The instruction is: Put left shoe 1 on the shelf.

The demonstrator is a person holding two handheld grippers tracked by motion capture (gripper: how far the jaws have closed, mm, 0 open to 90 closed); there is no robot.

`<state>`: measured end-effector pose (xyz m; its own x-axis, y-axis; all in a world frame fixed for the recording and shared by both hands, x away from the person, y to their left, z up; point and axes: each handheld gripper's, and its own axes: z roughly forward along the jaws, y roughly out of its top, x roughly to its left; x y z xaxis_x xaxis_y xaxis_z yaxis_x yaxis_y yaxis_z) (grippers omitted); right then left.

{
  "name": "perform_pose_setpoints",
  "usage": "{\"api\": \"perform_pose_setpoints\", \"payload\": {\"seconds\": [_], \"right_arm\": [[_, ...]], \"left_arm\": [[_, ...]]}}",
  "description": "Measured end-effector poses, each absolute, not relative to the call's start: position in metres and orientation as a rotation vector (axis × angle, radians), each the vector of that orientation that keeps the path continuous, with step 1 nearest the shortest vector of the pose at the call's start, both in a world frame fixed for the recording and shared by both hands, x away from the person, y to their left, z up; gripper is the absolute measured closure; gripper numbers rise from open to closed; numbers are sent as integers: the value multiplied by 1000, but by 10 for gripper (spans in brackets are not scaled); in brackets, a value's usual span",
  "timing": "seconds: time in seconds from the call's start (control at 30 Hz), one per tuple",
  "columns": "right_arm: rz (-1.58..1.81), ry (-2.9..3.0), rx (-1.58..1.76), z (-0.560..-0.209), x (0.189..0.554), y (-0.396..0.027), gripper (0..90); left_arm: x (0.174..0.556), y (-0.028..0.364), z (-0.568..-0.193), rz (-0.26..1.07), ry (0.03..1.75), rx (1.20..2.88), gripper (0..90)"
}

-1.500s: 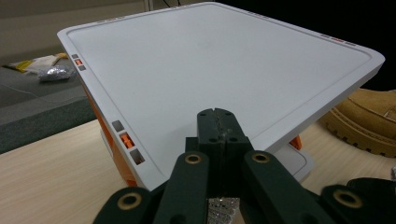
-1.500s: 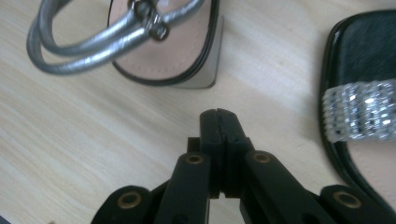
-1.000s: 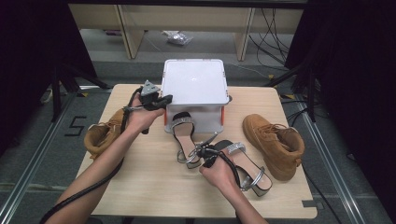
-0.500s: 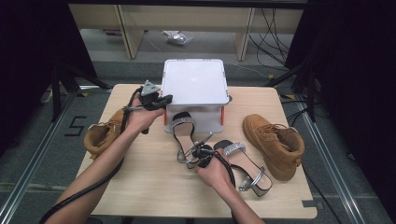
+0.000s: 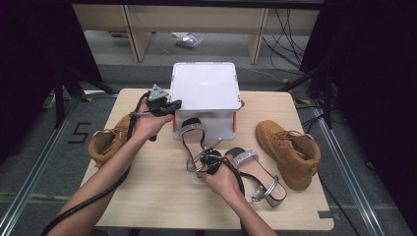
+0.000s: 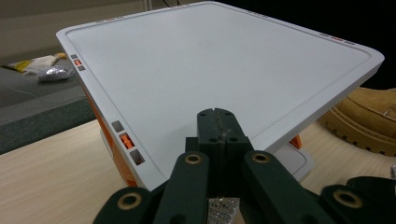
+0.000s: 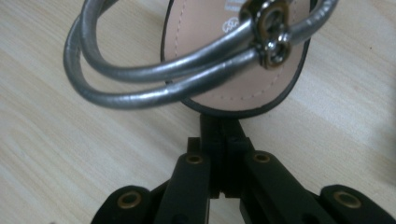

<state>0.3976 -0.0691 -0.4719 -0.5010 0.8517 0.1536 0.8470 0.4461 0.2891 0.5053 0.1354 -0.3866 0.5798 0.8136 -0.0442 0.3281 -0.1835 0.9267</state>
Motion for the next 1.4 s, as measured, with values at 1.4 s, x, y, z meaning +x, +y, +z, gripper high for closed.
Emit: {"api": "perform_pose_setpoints", "payload": {"seconds": [1.4], "right_arm": [[711, 2564, 1622, -465, 410, -51, 900]], "left_arm": [[505, 135, -387, 575, 942, 1762, 895]]}}
